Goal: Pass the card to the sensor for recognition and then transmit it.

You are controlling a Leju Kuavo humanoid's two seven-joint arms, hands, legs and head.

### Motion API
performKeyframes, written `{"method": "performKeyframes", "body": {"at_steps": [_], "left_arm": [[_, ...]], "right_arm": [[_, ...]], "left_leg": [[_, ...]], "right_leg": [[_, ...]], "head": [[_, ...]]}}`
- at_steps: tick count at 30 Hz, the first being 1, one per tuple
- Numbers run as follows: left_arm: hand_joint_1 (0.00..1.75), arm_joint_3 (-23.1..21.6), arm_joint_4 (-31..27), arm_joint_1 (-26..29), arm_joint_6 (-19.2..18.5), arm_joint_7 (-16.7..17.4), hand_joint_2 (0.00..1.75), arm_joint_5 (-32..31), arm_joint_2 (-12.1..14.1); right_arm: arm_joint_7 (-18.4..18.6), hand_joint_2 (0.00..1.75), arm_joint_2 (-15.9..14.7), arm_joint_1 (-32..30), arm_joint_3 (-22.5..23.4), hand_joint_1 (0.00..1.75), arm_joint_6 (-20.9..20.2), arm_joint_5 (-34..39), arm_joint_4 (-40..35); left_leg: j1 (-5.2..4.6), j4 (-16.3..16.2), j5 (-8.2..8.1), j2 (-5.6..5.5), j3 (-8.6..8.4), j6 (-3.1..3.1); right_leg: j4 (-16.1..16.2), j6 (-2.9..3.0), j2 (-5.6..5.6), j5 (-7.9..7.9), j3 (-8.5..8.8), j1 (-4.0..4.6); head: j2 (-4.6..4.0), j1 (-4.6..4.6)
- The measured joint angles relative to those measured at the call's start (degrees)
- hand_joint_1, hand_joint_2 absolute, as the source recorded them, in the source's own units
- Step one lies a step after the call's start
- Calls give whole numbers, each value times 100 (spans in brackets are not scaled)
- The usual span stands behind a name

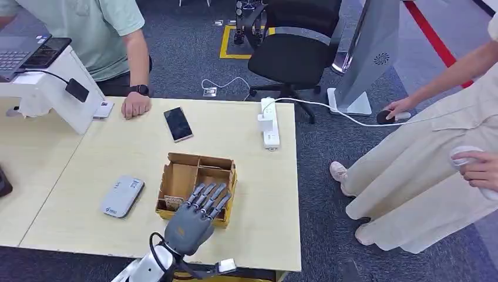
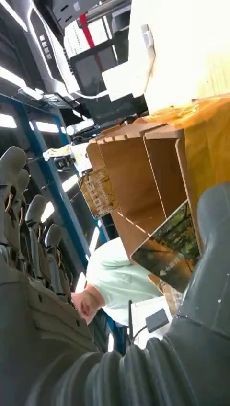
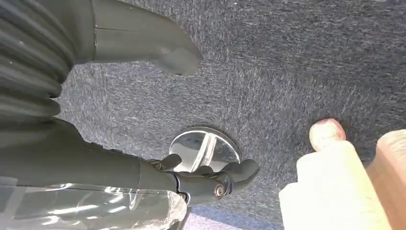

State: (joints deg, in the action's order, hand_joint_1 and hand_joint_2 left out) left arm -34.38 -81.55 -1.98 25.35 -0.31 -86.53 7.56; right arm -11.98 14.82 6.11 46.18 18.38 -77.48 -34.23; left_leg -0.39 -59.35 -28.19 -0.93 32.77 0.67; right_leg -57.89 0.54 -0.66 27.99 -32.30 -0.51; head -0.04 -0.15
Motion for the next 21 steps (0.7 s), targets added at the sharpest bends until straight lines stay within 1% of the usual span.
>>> {"method": "performKeyframes", "body": {"at_steps": [5,12,14,17,21], "left_arm": [[0,0,94,-60,4,81,175,0,-11],[0,0,146,-115,4,105,175,0,-35],[0,0,166,-147,7,225,175,0,-35],[0,0,210,-205,9,299,175,0,-33],[0,0,232,-206,20,253,175,0,-17]], "right_arm": [[0,175,0,7,-28,0,0,0,13],[0,175,0,19,-39,0,0,7,37],[0,175,0,21,-52,0,0,15,46],[0,175,0,23,-66,0,4,26,55],[0,175,0,22,-68,0,7,70,61]], "left_leg": [[0,0,0,0,0,0],[0,0,0,0,0,0],[0,0,0,0,0,0],[0,0,0,0,0,0],[0,0,0,0,0,0]], "right_leg": [[0,0,0,0,0,0],[0,0,0,0,0,0],[0,0,0,0,0,0],[0,0,0,0,0,0],[0,0,0,0,0,0]], "head": [[0,0],[-2,0],[0,0],[0,0],[0,0]]}}
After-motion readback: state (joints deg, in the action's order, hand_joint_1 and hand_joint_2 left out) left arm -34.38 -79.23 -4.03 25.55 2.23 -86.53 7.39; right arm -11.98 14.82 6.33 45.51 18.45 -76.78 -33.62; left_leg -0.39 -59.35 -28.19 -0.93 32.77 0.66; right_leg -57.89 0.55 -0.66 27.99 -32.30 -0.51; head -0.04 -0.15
